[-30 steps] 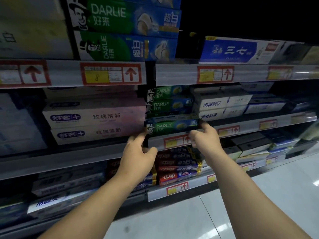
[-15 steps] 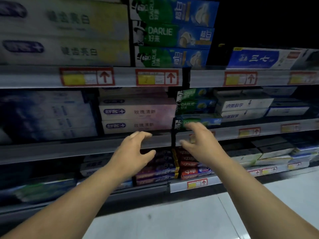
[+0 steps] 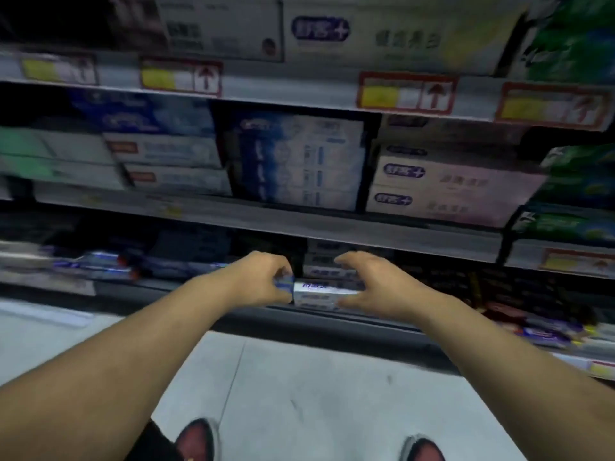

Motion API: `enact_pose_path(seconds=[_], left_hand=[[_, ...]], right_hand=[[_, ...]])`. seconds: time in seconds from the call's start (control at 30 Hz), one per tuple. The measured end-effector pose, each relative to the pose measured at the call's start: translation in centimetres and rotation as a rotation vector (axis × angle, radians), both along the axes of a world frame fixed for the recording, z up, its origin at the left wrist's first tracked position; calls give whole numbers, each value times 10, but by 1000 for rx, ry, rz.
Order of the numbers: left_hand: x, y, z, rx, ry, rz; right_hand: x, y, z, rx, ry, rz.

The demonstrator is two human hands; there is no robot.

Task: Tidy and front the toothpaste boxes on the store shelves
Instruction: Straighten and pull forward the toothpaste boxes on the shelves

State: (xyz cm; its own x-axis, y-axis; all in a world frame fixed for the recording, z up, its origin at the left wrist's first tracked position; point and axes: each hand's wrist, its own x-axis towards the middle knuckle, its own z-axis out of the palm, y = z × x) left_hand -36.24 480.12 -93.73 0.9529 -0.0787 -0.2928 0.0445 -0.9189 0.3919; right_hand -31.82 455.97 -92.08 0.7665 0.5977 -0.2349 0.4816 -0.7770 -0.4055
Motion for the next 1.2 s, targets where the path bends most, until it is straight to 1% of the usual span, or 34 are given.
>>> enact_pose_path(seconds=[0.07,0.17,0.23,0.3,0.4,0.5,0.57,0.63,0.73,0.83,0.93,1.07,1.2], left_hand=[[-4,38,-12,16,49,88],[-5,86,-26,-21,118,274],[-4,111,-35,-40,119,396],[-2,125,-42,-84,120,481],[5,134,-50,-220,192,558],[11,138,-57,-339,228,602],[14,140,-62,-380,269,617],[17,138,-62,-412,287,625],[19,140,-60,-430,244,670],[17,144,-56,-425,169,719],[9,142,-51,-451,135,739],[-2,135,-40,-564,77,800],[-15,121,-19,-693,-1,817]], right_hand=[[6,29,-15,16,54,-21],[16,66,-38,91,187,-160],[23,85,-57,150,315,-252],[29,101,-74,191,401,-342],[36,119,-92,227,450,-467],[41,132,-104,309,470,-581],[44,135,-110,379,470,-640],[46,135,-110,394,462,-647],[46,129,-107,397,494,-609],[45,126,-106,448,475,-623],[39,125,-98,479,524,-635],[31,117,-79,524,553,-639],[18,98,-45,642,570,-679]])
